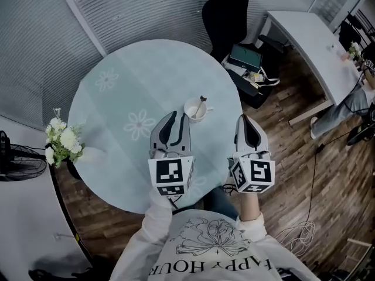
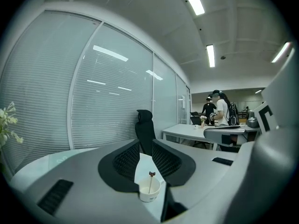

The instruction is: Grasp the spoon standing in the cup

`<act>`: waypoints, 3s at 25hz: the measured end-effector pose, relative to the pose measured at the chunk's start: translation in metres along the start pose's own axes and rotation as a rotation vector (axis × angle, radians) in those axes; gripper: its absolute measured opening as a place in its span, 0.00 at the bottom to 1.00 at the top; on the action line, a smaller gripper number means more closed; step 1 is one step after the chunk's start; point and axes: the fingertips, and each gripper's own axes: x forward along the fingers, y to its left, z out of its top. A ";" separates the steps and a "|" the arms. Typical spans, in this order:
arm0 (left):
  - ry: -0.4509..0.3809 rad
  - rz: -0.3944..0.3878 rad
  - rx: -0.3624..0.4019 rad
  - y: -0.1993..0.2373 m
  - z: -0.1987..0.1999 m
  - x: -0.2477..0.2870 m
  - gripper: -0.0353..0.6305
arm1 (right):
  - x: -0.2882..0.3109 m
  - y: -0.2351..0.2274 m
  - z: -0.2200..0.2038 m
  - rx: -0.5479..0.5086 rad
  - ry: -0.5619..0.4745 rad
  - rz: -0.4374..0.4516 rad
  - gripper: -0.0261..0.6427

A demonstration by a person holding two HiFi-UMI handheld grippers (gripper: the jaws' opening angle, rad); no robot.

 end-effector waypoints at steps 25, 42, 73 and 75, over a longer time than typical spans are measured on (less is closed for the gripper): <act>0.235 -0.030 0.014 -0.003 -0.087 0.136 0.17 | 0.107 -0.037 -0.079 0.057 0.180 0.097 0.06; 0.383 -0.093 0.022 -0.017 -0.157 0.188 0.30 | 0.122 -0.060 -0.134 0.083 0.285 0.087 0.06; 0.596 -0.117 0.145 -0.035 -0.212 0.232 0.30 | 0.126 -0.084 -0.173 0.108 0.359 0.091 0.06; 0.597 -0.113 0.148 -0.035 -0.212 0.232 0.27 | 0.125 -0.084 -0.173 0.106 0.360 0.091 0.06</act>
